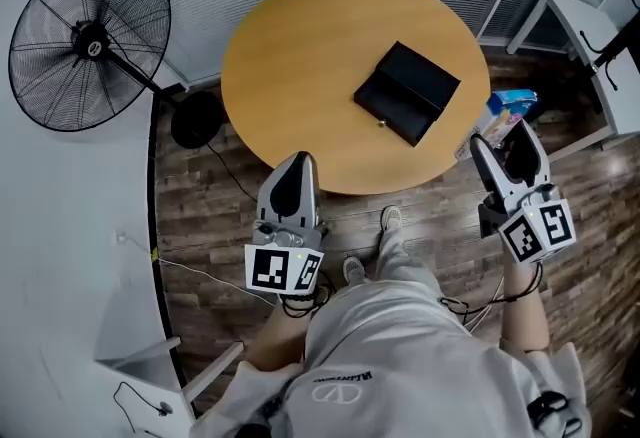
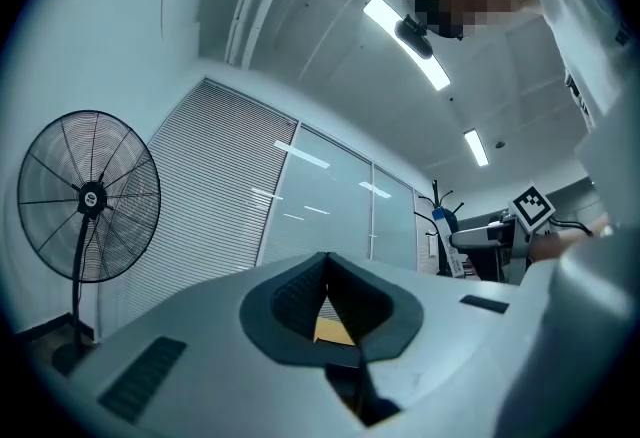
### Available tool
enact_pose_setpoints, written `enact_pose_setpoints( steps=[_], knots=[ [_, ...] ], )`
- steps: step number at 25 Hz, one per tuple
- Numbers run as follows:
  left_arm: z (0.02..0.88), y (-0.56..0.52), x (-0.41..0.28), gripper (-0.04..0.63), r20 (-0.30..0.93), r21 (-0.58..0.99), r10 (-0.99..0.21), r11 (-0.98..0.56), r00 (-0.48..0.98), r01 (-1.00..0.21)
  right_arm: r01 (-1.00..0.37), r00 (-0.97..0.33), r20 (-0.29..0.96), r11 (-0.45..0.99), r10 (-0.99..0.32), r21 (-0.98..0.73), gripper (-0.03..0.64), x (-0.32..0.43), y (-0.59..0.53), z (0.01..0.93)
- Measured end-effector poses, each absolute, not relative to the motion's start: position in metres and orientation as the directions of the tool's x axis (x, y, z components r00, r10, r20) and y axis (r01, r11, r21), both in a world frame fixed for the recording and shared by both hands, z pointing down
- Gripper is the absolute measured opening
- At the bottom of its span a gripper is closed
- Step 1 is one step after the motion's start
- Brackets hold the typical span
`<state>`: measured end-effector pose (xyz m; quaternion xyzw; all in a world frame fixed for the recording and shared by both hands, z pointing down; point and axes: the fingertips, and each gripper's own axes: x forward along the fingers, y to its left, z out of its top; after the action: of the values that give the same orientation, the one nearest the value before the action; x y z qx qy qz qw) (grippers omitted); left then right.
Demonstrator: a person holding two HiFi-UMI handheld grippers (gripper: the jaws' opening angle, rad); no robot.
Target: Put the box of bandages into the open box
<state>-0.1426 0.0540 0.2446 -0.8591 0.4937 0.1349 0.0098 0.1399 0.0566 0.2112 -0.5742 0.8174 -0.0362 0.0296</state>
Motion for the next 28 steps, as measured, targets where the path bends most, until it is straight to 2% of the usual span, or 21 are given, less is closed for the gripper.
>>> enact_pose_setpoints(
  steps=[16,28],
  knots=[
    [0.261,-0.064,-0.068,0.008,-0.176,0.103,-0.873,-0.475,0.454,-0.874,-0.883,-0.461,0.097,0.446,-0.882,-0.143,0.384,0.178,-0.074,0.263],
    [0.313,-0.143,0.008,0.008,-0.102,0.031,-0.905,-0.419,0.414,-0.908,-0.789,-0.612,0.278,0.595,-0.741,-0.151,0.385,0.175,-0.137,0.344]
  ],
)
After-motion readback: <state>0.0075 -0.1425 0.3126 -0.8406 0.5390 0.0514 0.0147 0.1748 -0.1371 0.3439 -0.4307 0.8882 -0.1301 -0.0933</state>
